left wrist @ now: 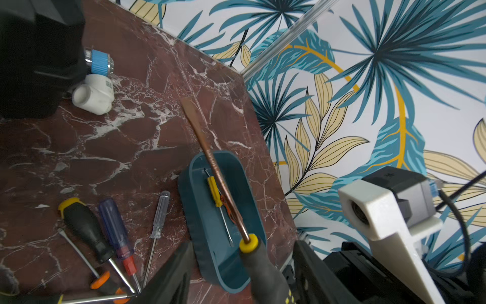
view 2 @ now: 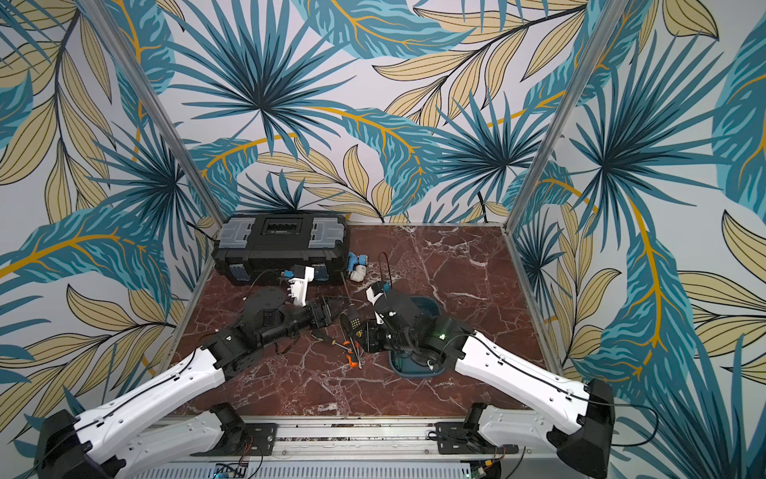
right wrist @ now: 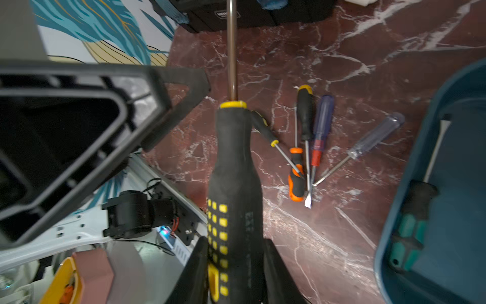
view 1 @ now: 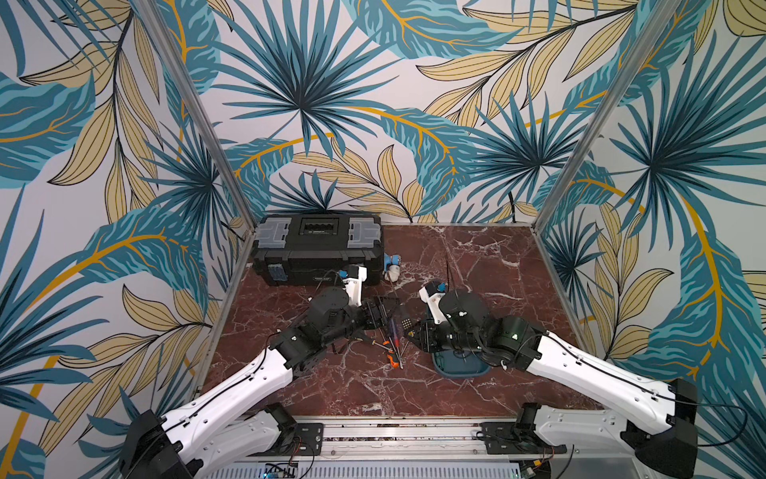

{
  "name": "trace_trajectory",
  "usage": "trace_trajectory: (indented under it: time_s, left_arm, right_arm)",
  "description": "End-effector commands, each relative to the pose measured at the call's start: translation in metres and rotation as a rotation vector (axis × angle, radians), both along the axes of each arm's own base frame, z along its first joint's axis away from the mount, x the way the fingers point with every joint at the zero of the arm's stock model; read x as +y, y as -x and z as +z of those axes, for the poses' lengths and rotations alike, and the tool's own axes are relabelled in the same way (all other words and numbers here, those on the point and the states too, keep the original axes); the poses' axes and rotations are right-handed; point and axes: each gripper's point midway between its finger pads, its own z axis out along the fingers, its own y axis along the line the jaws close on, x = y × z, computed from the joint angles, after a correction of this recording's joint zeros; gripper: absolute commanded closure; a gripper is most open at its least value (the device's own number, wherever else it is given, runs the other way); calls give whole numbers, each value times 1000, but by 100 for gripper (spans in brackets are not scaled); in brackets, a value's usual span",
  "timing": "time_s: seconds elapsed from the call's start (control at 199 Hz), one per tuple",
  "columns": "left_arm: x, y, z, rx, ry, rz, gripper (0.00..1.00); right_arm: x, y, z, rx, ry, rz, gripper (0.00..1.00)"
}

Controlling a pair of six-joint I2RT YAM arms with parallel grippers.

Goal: Put the screwdriver on the desktop into the storage box
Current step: Pick up the screwdriver from the center of the board.

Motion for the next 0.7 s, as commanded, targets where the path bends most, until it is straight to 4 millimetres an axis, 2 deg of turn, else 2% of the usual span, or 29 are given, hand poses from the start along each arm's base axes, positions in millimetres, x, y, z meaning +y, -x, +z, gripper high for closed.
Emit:
trace_trajectory:
  time_s: [0.0, 0.09, 0.201, 0.311, 0.402, 0.537, 0.698]
  left_arm:
    - [-7, -1, -12, 16, -72, -10, 35]
    - [-13, -5, -25, 61, -69, -7, 36]
    - [-27, -5, -29, 104, -19, -44, 37]
    - [-46, -3, -21, 126, 89, -106, 39]
    - [-53, -5, -18, 140, 156, -116, 43]
    - [-55, -6, -24, 175, 170, -109, 64]
    - [-49, -11, -33, 222, 195, -69, 97]
  right_arm:
    - [-15, -2, -2, -48, 107, -9, 100]
    - [-8, 1, 1, -63, 85, 13, 100]
    - [-3, 2, -3, -56, 79, 27, 100]
    - [4, 4, -8, -47, 77, 45, 100]
    - [6, 4, -11, -49, 79, 43, 100]
    - [6, 3, -13, -52, 80, 34, 100]
    - [3, 2, -13, -56, 82, 20, 100]
